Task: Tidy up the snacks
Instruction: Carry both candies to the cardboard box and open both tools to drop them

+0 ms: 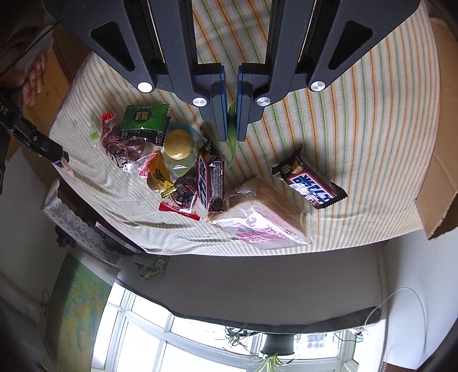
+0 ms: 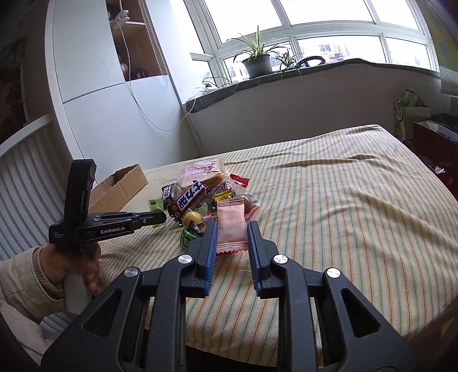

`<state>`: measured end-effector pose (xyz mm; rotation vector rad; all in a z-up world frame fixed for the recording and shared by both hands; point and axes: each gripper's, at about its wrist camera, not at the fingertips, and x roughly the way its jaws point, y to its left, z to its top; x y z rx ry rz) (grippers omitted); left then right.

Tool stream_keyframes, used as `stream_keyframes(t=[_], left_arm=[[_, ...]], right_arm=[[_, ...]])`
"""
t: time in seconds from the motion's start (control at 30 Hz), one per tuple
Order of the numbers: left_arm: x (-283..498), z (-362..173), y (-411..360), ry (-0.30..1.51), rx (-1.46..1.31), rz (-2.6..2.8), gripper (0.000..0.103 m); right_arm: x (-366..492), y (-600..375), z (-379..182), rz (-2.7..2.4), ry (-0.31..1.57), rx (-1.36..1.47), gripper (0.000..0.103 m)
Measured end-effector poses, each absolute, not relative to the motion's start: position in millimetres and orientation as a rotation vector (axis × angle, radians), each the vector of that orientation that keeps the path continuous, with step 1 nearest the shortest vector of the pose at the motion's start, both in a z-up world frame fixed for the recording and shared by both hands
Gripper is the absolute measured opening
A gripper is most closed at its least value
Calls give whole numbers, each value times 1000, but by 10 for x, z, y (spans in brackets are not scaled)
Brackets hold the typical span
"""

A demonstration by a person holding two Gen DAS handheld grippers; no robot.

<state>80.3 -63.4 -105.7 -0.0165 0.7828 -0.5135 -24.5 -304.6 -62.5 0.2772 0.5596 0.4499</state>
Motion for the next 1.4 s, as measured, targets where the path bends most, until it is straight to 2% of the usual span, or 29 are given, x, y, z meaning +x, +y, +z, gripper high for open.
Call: stream_keyframes(t=[0.6,0.97,1.2,1.4], left_arm=[[653,-868,-446,701,-112,-555,4],[479,-276,-125,550,-156,-528,4],[382,-298,189,520,-191,-488,4],[234,-363,780,495,-263,-394,4]], right_arm=[[-195,-3053,-497,407,555,321,22],[-194,-3005,-140,382,500,283,22],[-151,-2654,-12,419,523,228,22],[-21,-2006,56,516,549,175,22]])
